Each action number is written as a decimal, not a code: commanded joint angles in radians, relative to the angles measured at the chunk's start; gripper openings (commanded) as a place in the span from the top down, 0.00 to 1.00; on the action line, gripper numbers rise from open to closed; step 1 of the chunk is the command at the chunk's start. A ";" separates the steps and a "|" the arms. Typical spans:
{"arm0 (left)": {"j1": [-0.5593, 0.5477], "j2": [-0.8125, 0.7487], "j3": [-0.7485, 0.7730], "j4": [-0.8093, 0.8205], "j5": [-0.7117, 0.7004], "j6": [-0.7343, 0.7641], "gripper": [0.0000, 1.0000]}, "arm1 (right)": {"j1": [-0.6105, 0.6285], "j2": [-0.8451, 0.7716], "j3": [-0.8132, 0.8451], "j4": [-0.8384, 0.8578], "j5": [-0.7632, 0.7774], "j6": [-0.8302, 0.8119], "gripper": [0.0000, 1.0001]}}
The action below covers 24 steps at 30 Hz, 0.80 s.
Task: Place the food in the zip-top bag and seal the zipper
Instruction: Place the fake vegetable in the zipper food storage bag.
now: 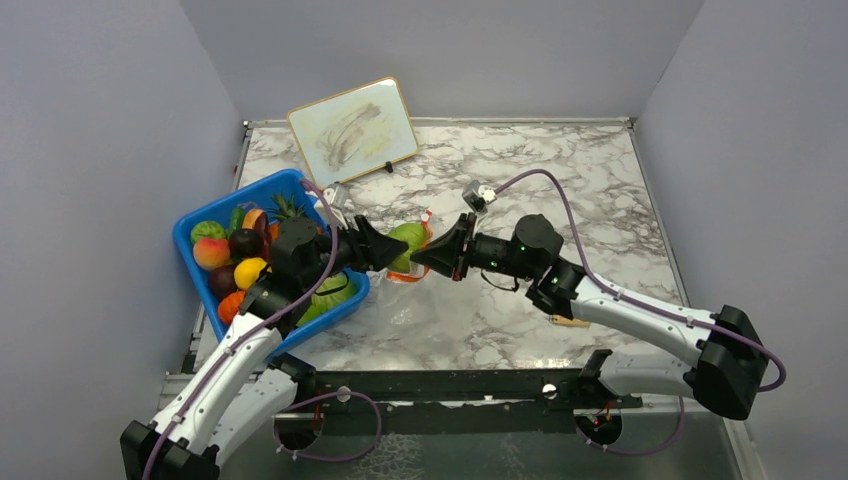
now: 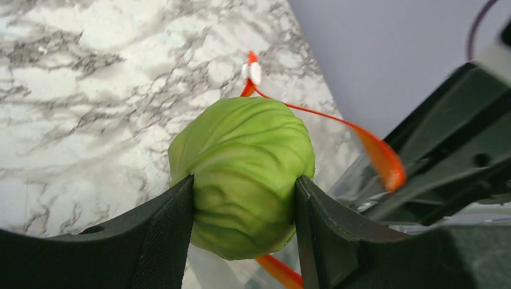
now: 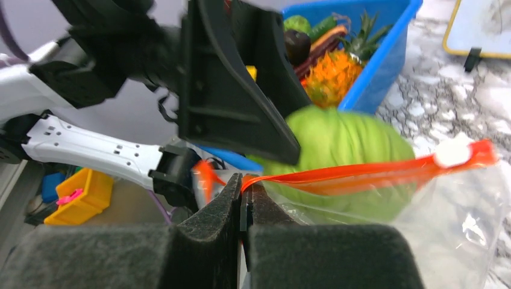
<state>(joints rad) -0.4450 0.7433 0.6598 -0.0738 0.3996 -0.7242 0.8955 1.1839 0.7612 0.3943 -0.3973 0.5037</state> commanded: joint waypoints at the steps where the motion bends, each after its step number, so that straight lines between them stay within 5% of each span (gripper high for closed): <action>1: 0.000 0.012 0.045 -0.084 -0.028 0.089 1.00 | 0.004 0.004 0.049 0.131 -0.030 0.011 0.99; 6: 0.000 0.020 0.054 -0.048 0.041 0.043 1.00 | 0.005 0.048 0.063 0.143 -0.050 -0.011 0.99; 12: -0.001 0.003 -0.029 0.203 0.251 -0.154 1.00 | 0.005 0.113 0.071 0.185 -0.032 0.014 0.99; 24: -0.001 0.025 0.033 -0.020 0.403 0.273 0.95 | 0.004 0.170 0.086 0.225 -0.069 0.116 0.99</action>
<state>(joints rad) -0.4335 0.7776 0.6254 -0.0669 0.6247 -0.6109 0.9001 1.3251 0.8169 0.5716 -0.4816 0.5919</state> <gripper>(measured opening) 0.563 0.015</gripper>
